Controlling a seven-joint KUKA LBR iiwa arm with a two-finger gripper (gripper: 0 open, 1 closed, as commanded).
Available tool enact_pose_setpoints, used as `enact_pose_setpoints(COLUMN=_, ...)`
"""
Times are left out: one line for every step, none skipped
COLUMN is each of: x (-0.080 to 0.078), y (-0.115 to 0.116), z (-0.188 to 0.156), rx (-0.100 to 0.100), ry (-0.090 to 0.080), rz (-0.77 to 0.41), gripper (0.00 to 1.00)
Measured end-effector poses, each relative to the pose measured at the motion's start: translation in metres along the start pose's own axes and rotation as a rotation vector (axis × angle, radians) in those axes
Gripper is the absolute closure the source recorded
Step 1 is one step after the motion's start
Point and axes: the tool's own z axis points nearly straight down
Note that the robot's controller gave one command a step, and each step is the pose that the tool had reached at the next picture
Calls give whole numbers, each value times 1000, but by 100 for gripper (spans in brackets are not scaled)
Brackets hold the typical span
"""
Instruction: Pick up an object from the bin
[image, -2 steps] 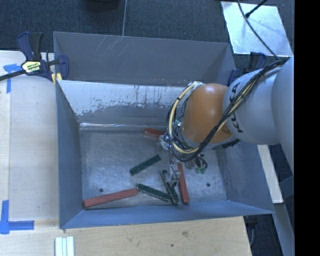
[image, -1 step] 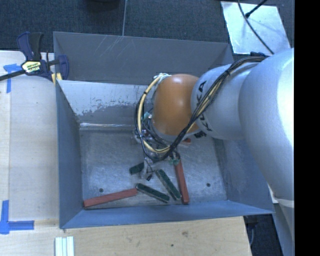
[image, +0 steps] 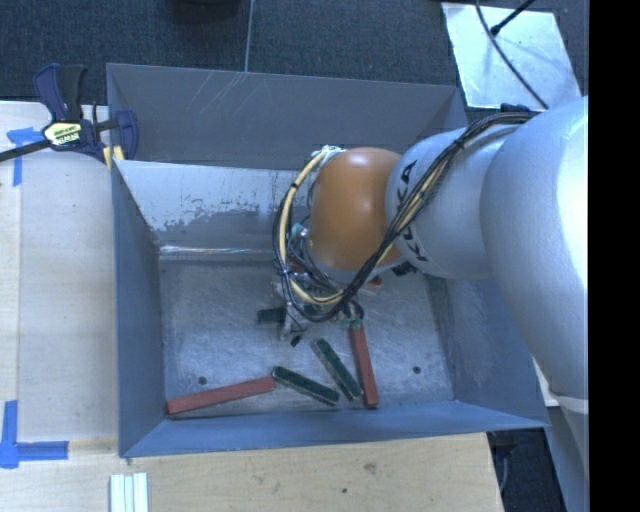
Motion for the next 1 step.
enact_pose_setpoints(x=8, y=15, z=-147, rx=0, ry=-6, rz=-22, gripper=100)
